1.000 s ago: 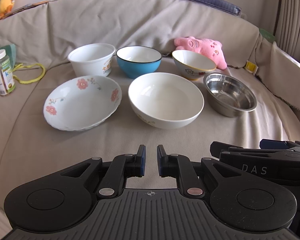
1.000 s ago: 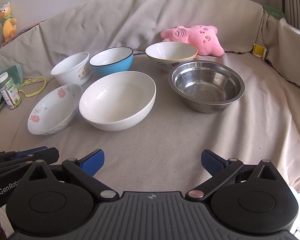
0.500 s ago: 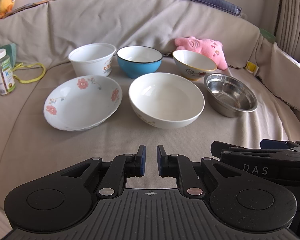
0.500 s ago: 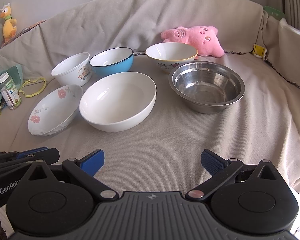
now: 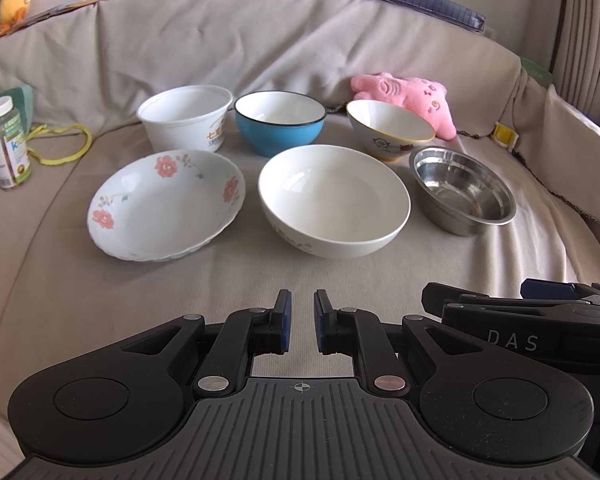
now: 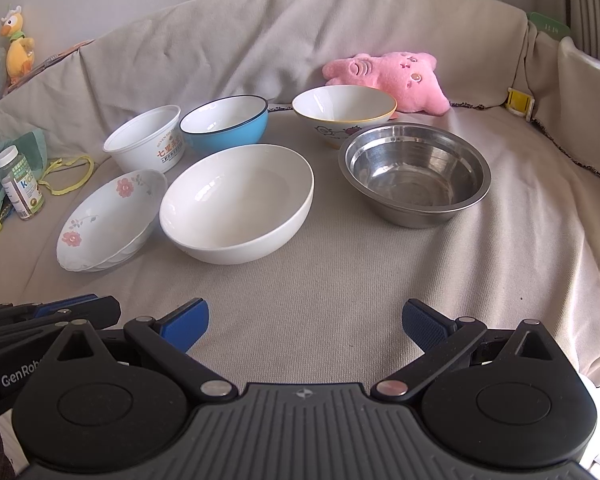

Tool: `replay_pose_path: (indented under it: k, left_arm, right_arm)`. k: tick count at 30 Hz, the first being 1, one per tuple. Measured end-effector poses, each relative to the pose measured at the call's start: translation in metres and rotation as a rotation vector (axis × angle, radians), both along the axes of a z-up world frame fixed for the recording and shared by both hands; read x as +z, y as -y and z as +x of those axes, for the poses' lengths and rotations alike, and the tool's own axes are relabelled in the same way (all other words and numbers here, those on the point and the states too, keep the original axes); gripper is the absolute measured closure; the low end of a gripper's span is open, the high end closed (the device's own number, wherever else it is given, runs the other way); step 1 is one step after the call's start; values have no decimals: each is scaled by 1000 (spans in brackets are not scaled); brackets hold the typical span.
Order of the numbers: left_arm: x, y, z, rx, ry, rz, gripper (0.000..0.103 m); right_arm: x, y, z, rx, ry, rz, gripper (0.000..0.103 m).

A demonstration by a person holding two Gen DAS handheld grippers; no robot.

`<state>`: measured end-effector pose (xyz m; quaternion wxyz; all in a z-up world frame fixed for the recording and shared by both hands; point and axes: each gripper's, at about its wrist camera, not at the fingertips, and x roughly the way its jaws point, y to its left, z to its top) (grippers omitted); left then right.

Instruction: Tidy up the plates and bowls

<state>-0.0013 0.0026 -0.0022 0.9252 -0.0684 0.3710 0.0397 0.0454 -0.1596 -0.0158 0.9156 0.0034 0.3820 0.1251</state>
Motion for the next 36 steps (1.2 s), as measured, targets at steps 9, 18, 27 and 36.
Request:
replay_pose_path:
  k: [9,18,27,36]
  left_arm:
    - [-10,-4,9,10,-24,-4,89]
    - [-16,-42,40,-48,17,-178,89]
    - [-3,-83,93,-84,64,-316,88]
    - [-1,-88,173,-150,40,-119,88]
  right_arm:
    - [-5,-3,6,8,4,-11,0]
    - [-17,-6,42,12,75,24,0]
    - [-28,-12,95,19,39,160,19]
    - [-48,-26,124,16,-35,185,37]
